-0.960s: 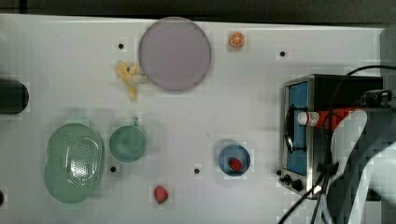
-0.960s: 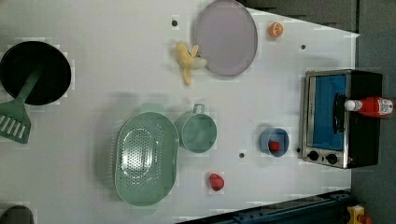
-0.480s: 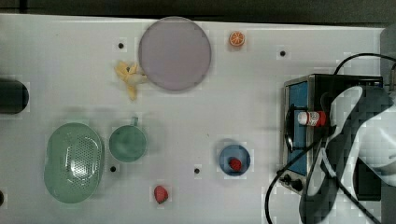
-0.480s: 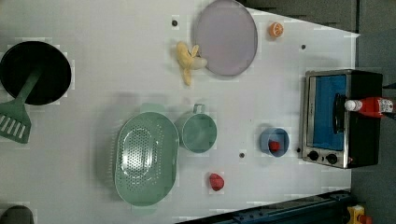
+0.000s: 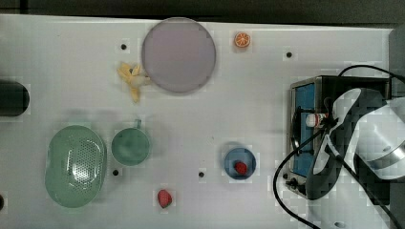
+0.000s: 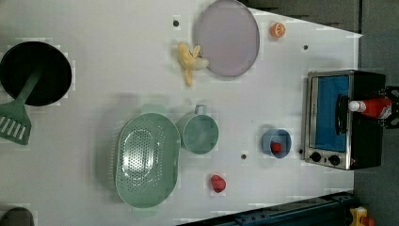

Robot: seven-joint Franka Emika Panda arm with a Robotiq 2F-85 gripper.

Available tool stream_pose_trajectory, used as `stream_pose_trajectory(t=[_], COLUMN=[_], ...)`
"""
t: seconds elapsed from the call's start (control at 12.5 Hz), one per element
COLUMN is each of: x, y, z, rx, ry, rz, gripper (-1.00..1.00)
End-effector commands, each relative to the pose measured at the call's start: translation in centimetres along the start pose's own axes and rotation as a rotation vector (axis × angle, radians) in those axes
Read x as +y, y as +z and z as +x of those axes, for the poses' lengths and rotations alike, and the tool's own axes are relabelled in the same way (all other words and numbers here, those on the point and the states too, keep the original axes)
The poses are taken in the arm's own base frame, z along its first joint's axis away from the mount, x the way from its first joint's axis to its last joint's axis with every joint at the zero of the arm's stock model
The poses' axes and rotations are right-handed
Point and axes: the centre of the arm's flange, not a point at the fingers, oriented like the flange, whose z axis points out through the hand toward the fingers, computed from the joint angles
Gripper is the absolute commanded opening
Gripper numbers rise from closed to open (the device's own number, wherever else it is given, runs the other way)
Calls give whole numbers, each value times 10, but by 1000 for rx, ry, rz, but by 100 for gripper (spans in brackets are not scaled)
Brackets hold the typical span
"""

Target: Pick Ketchup from oven and place it on table.

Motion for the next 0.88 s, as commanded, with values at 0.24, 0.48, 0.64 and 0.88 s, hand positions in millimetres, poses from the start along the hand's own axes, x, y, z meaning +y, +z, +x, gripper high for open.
stream_pose_trajectory(t=[0.24, 0.48, 0.64, 0.88], x=[8, 6, -7, -26], y=[-29, -40, -82, -168], z=[21, 22, 16, -21], rx=[47, 42, 19, -36], ry=[69, 67, 29, -76], rz=[69, 74, 85, 69], gripper=[26, 26, 27, 27])
